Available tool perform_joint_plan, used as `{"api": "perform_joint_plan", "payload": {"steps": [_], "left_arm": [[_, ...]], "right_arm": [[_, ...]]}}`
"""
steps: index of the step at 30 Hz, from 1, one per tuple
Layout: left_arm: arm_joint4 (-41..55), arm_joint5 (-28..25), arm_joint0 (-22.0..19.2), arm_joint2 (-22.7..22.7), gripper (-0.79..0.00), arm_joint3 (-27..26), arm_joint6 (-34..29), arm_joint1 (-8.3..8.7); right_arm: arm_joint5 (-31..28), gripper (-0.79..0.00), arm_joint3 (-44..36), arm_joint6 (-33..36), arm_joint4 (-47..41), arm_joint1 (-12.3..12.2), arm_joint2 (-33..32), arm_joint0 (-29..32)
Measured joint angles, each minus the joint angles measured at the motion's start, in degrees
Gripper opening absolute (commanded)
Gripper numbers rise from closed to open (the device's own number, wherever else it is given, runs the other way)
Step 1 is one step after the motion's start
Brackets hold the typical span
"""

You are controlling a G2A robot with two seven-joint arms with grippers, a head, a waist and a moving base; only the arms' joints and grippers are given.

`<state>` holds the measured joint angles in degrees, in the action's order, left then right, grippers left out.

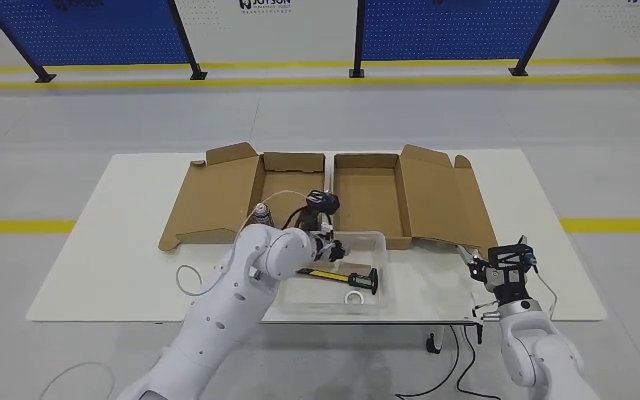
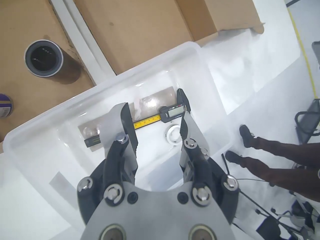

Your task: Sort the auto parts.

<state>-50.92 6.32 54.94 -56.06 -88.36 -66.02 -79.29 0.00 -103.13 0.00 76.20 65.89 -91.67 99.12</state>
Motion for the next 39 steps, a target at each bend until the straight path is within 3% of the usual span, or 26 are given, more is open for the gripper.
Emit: {"api": "perform_joint_plan", "payload": {"steps": [6, 20, 39], "left_arm": [[-0.02, -2.1, -1.19, 2.73, -0.425, 1.68, -3.14, -0.27], [0.89, 2.0, -2.7, 7.79, -0.437, 4.31, -9.73, -1.35], [5.24, 10.08, -3.05, 10.11, -0.449, 7.8, -8.79, -2.81]], "right_arm": [[0.0, 0.0, 0.0, 0.0, 0.0, 0.0, 0.0, 0.0], [0.0, 0.0, 0.0, 0.0, 0.0, 0.0, 0.0, 0.0], [0.0, 0.0, 0.0, 0.0, 0.0, 0.0, 0.0, 0.0]]}}
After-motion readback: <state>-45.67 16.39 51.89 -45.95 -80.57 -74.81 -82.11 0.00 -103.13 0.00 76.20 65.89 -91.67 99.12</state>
